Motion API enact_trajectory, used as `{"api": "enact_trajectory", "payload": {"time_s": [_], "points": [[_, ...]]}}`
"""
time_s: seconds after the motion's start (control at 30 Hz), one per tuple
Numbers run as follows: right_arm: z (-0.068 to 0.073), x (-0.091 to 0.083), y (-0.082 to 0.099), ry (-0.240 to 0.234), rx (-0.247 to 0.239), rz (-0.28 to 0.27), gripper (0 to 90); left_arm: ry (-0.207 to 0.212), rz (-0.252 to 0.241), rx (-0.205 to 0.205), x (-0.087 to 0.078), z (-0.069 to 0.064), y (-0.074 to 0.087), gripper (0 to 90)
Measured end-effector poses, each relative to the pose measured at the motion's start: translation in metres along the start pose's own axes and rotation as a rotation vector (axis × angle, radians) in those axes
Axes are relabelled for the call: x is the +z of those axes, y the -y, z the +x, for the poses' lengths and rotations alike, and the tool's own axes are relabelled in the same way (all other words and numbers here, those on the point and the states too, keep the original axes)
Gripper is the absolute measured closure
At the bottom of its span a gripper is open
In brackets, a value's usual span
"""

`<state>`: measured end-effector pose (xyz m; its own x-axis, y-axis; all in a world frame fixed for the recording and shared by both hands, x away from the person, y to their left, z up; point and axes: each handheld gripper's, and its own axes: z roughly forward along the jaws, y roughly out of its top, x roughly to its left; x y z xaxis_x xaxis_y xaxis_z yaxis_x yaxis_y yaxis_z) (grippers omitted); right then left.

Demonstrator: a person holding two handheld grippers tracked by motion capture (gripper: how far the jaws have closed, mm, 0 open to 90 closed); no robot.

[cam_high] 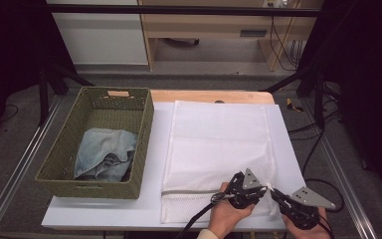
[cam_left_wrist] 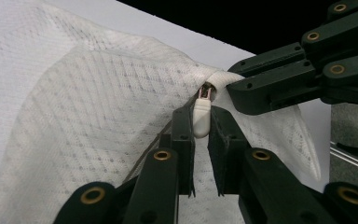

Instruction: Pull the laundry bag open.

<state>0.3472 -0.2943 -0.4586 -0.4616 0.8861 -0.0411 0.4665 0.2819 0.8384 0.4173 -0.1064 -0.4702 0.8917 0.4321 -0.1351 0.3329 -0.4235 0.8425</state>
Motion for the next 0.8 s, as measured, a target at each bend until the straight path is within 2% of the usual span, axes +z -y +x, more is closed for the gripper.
{"api": "enact_trajectory", "payload": {"time_s": [0.23, 0.37, 0.4, 0.53, 0.8], "points": [[0.0007, 0.0001, -0.0005, -0.002, -0.006, -0.002, 85.7, -0.001, 0.008, 0.012, 0.0044, 0.0013, 0.0013, 72.3], [0.0008, 0.0006, -0.0005, -0.005, -0.011, 0.003, 85.7, -0.003, 0.006, -0.002, 0.0062, 0.0025, 0.0017, 73.1], [0.0009, 0.0007, -0.0007, -0.009, -0.011, -0.002, 85.7, -0.020, -0.001, 0.011, 0.0056, 0.0018, 0.0009, 76.2], [0.0003, -0.0003, -0.0008, -0.007, 0.002, -0.002, 85.7, -0.023, 0.005, 0.029, 0.0027, -0.0001, -0.0003, 79.8], [-0.0004, -0.0015, -0.0021, 0.005, 0.011, 0.008, 85.6, -0.020, -0.008, 0.021, 0.0007, -0.0025, -0.0015, 80.0]]}}
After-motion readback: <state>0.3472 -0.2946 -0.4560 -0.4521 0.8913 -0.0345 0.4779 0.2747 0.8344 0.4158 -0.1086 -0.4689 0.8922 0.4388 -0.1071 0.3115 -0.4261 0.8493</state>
